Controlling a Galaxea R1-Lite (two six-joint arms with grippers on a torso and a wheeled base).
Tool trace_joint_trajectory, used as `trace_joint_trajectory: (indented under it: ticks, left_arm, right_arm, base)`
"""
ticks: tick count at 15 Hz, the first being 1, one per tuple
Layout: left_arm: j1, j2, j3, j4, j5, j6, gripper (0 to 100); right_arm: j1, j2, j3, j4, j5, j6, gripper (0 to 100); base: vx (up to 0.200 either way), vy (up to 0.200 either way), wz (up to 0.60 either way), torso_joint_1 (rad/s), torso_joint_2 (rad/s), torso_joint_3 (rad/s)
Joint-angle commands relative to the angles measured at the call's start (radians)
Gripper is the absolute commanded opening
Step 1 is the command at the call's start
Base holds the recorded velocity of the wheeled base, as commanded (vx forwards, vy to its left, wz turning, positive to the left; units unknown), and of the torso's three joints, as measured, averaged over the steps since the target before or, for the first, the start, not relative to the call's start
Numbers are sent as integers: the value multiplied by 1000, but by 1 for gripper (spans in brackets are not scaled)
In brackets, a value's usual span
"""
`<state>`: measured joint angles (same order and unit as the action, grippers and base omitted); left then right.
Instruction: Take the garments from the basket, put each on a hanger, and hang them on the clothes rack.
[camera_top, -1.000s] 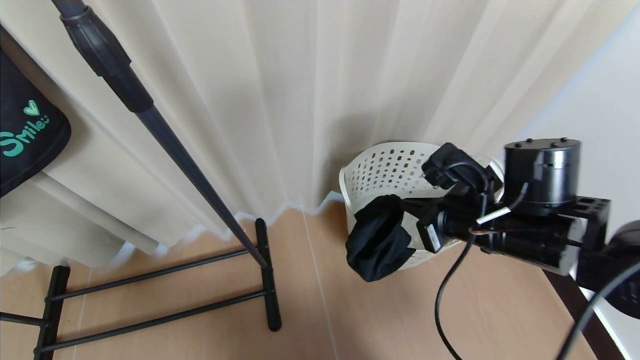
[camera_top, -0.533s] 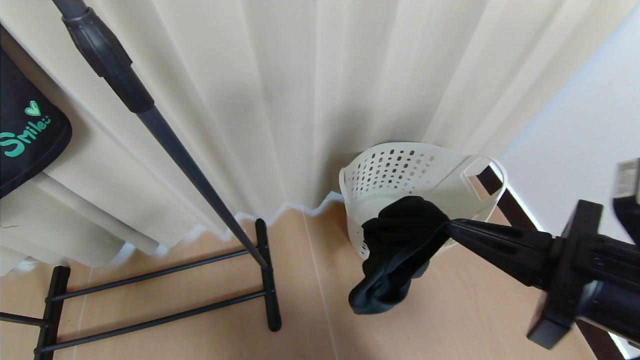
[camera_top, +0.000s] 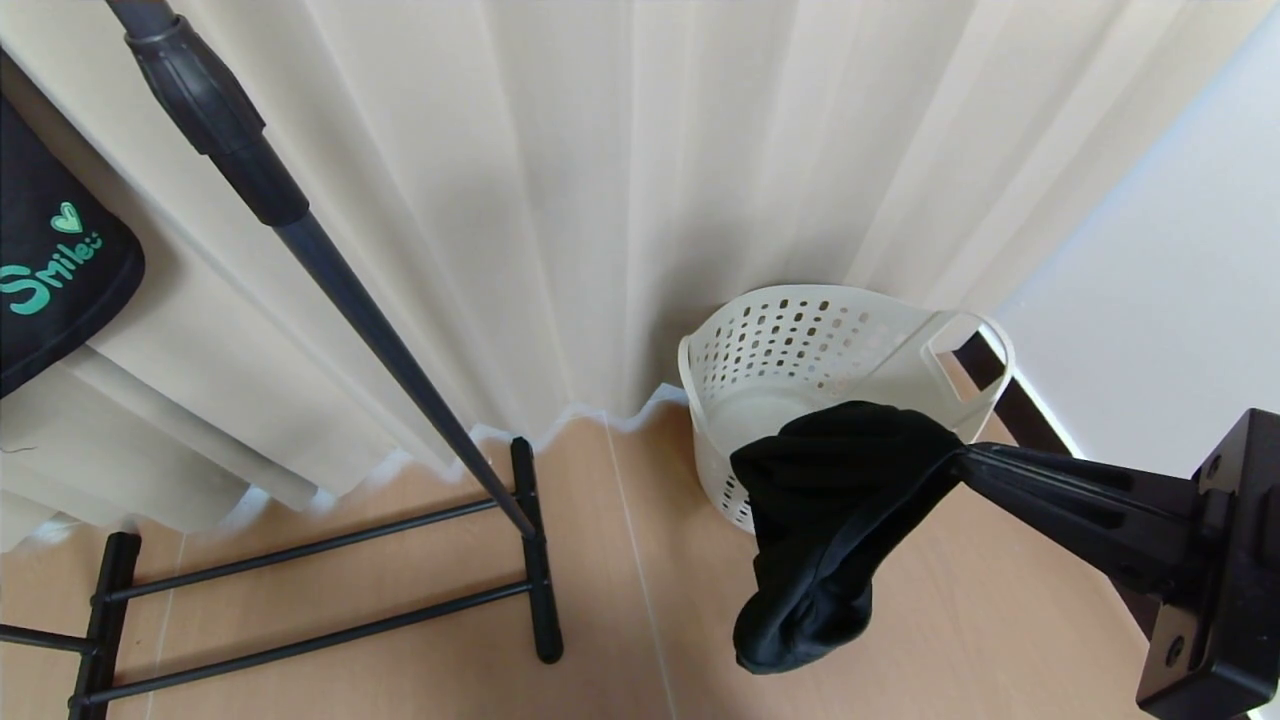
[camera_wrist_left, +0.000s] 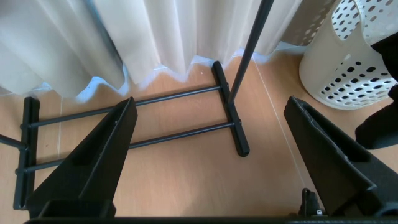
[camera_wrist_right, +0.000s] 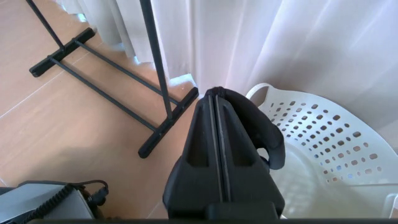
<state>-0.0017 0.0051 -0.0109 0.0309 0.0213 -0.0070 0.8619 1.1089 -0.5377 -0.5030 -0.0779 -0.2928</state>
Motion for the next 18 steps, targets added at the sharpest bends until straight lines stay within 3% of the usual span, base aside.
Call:
trace_joint_trajectory:
  ticks: [1, 6, 14, 18]
  left_arm:
    - [0, -1, 0, 0, 0, -1, 100]
    - [0, -1, -1, 0, -1, -1, 100]
    - [0, -1, -1, 1, -7, 2, 100]
    - [0, -1, -1, 1, -7, 4, 100]
  right_arm:
    - [0, 2, -1, 0, 0, 0, 0]
    - [0, 5, -7, 0, -2, 0, 0]
    - [-64, 65, -16, 0, -8, 0, 0]
    - [-78, 68, -13, 1, -6, -2, 0]
  base:
    - [0, 0, 0, 0, 0, 0]
    - [0, 0, 0, 0, 0, 20]
    - [0, 0, 0, 4, 1, 182]
    - [0, 0, 0, 6, -305, -104]
